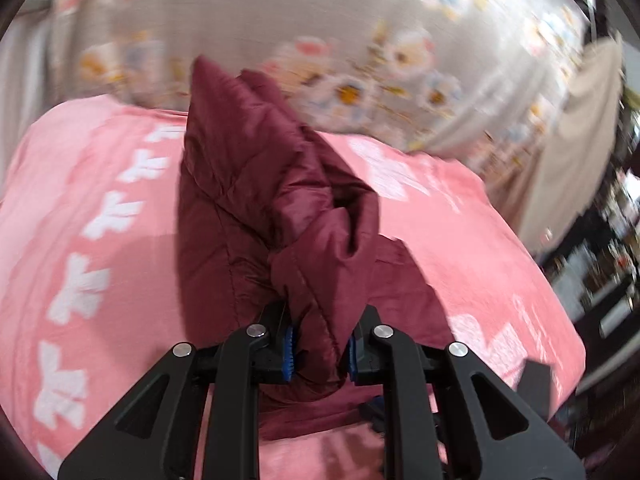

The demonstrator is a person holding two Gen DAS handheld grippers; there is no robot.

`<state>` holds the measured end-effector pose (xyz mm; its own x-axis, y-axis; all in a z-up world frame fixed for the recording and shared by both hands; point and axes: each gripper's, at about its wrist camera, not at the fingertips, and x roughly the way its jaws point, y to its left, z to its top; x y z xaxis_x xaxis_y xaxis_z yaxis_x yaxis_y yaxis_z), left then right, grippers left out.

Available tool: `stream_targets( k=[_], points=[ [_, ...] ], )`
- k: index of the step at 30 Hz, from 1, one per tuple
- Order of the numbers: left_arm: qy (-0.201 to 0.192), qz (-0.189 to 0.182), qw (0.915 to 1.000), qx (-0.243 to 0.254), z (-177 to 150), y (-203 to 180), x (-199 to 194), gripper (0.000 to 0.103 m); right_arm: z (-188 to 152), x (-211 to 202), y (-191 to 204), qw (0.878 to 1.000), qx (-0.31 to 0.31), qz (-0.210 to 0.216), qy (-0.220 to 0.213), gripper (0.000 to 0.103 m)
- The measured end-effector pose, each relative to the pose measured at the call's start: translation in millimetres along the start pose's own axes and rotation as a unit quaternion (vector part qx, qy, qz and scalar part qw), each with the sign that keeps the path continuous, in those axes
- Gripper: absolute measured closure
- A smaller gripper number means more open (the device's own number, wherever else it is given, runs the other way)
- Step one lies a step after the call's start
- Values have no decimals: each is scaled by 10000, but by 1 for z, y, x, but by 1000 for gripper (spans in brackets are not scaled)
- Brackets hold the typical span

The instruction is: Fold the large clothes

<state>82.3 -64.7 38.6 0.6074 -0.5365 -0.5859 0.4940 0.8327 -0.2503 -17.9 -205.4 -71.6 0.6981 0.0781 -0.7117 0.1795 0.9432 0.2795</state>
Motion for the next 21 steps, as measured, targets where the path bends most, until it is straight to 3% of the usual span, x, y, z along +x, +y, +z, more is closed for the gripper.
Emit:
stream_targets(
  k=[4, 7, 9, 11, 13, 16, 17, 19, 21],
  points=[
    [586, -378, 9971, 289, -15, -47, 48, 86, 5, -32, -51, 9971, 449, -555, -277, 87],
    [1316, -662, 9885, 346, -39, -74, 96, 85, 7, -43, -73, 9944, 681, -726, -360, 86],
    [1616, -632, 9837, 476, -55, -89, 120, 84, 8, -46, -83, 9931, 795, -769, -382, 86],
    [1519, -489, 9852, 629, -60, -98, 122, 80, 10, -52, -89, 9928, 806, -777, -434, 86],
    [1417, -744, 9861, 455, -52, -96, 108, 61, 19, -59, -90, 9923, 759, -815, -540, 86],
    [1024, -1164, 9879, 28, -24, -78, 71, 46, 42, -73, -93, 9914, 802, -622, -826, 70],
    [774, -1208, 9897, -21, -13, -70, 55, 41, 53, -73, -94, 9910, 826, -526, -916, 59],
    [58, -876, 9961, -84, 16, -49, 20, 27, 84, -79, -92, 9891, 868, -162, -1180, 44],
    [-383, -337, 9986, -125, 39, -29, 3, 25, 113, -76, -88, 9881, 884, 136, -1248, 34]
  ],
)
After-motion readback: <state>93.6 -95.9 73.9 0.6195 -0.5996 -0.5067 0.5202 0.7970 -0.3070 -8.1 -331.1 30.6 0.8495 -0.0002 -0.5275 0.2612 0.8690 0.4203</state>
